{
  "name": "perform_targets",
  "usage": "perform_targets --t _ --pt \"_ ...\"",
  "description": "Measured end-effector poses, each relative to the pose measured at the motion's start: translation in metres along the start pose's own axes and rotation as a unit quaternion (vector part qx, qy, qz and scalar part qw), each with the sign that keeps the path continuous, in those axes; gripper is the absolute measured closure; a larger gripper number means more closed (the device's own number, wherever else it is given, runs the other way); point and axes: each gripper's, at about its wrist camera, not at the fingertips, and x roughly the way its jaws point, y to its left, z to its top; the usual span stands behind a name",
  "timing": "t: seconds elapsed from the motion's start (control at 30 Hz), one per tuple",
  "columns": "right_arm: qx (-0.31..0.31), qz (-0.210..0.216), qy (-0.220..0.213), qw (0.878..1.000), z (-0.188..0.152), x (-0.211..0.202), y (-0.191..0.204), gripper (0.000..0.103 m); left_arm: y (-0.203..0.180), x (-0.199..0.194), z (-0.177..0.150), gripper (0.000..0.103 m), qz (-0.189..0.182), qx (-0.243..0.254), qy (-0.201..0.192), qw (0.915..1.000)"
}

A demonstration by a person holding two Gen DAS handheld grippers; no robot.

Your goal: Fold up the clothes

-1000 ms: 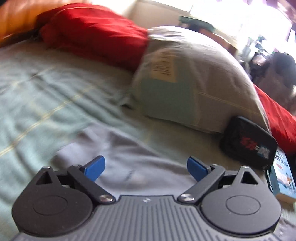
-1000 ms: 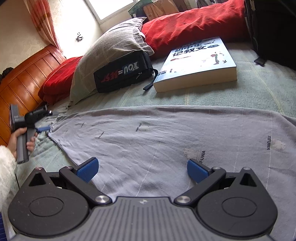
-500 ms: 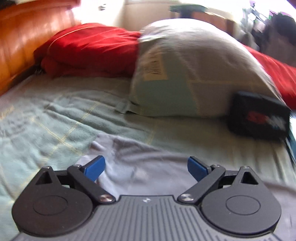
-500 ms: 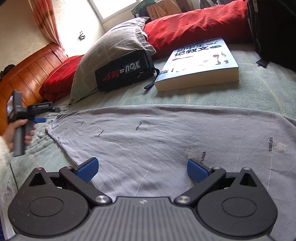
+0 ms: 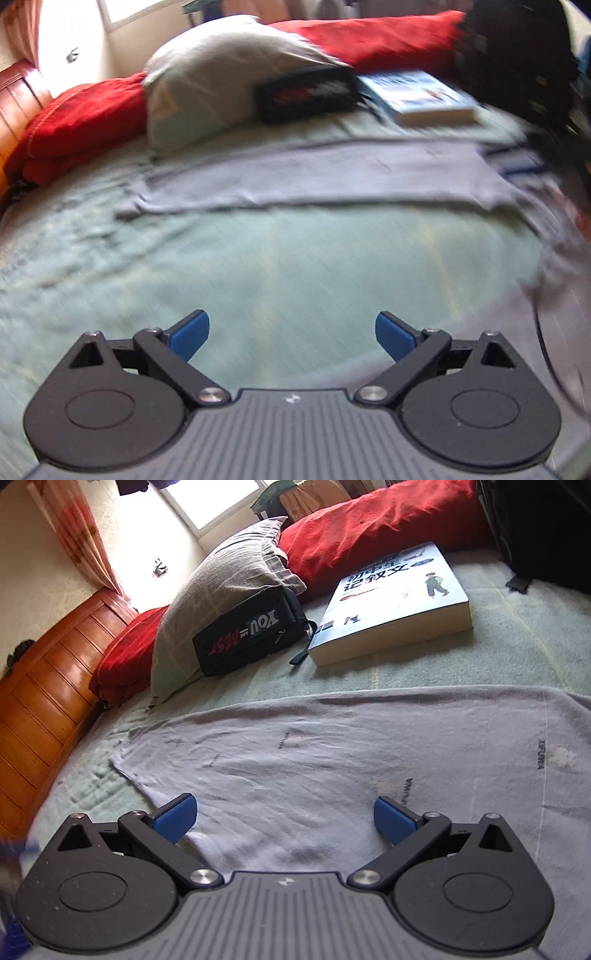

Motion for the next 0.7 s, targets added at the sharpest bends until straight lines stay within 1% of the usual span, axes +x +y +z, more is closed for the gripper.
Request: perform_targets --t 0.07,0.1,0.13,0.2,0.27,0.37,0.43,0.5,0.6,0.67,0.7 --pt "-0.001 0.005 -0.001 1.000 0.005 -0.007 0.007 0.000 -0.023 -0.003 -0.022 0.006 0.000 0.006 -0.004 1.0000" --pt "-0.002 -0.001 -0.003 1.000 0.007 -0.014 0.013 0.000 -0.034 -0.004 -0.030 0.006 0.002 0.011 -0.006 0.9999" --pt "-0.004 -0.008 -0.005 1.000 0.009 -0.022 0.020 0.000 -0.044 -0.006 -0.036 0.006 0.003 0.021 -0.010 0.9997" --pt "-0.015 -0.008 -0.006 1.000 0.007 -0.041 0.033 0.000 -0.062 -0.010 -0.045 0.006 0.012 0.042 -0.023 0.9988" --pt "-0.028 -0.012 0.008 0.999 -0.004 -0.053 0.041 0.000 -0.075 -0.013 -0.052 0.006 0.013 0.054 -0.033 0.9979" --pt "-0.046 -0.025 0.031 0.998 -0.020 -0.064 0.050 0.000 -0.085 -0.014 -0.061 0.006 0.014 0.048 -0.043 0.9978" --pt "-0.044 -0.049 0.056 0.996 -0.033 -0.052 0.050 0.000 -0.084 -0.012 -0.067 0.006 0.016 0.032 -0.048 0.9982" --pt "-0.029 -0.050 0.079 0.995 -0.044 -0.034 0.047 0.000 -0.077 -0.013 -0.071 0.006 0.002 0.008 -0.048 0.9988" --pt "-0.022 -0.042 0.082 0.995 -0.056 -0.015 0.051 0.000 -0.064 -0.014 -0.076 0.005 -0.024 -0.027 -0.039 0.9986" --pt "-0.029 -0.007 0.098 0.995 -0.055 -0.017 0.058 0.000 -0.058 -0.017 -0.082 0.005 -0.033 -0.041 -0.040 0.9978" --pt "-0.020 0.044 0.118 0.992 -0.052 -0.021 0.059 0.000 -0.056 -0.019 -0.085 0.005 -0.037 -0.046 -0.043 0.9974"
